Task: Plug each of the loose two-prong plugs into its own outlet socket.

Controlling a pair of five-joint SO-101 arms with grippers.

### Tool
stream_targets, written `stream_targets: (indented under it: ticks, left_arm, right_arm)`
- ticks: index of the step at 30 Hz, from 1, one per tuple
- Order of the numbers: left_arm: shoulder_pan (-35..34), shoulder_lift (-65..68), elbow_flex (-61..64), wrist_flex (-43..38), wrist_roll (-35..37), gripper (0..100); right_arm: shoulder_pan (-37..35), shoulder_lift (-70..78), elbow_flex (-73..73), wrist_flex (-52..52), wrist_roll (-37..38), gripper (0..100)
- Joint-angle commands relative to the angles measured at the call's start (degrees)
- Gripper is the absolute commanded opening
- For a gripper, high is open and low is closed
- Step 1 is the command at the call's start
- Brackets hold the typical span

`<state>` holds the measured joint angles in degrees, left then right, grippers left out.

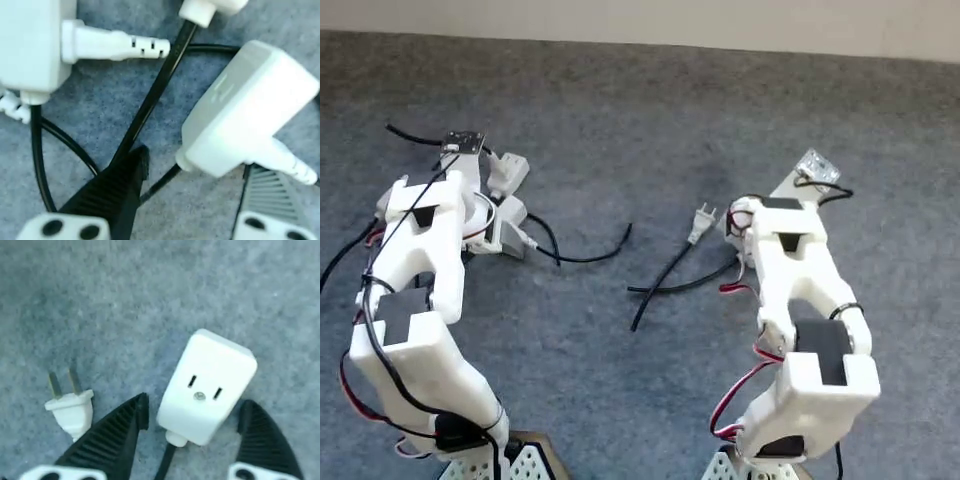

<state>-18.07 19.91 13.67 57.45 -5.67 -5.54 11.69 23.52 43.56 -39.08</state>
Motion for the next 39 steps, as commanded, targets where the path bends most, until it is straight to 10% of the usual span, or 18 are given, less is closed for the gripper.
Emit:
stream_targets:
  ticks: [1,9,23,31,39]
  left_arm:
    - [0.04,0.04,0.13,-1.49,0.7,30]
    - [0.22,0.22,0.13,-1.49,0.7,30]
    - [0.31,0.31,0.13,-1.58,0.7,30]
    - [0.13,0.31,0.22,-1.58,0.62,30]
    - [0.31,0.31,0.22,-2.55,0.53,30]
  right_arm:
    - [2.24,2.68,-4.18,-1.19,-0.62,10.6]
    - [1.1,1.8,-9.54,17.1,0.7,4.8]
    - [-31.96,-22.29,-15.78,41.89,56.35,2.5]
    - [-50.59,-27.38,10.77,17.63,58.02,2.5]
    - [-54.64,-27.47,26.24,5.93,58.29,2.6]
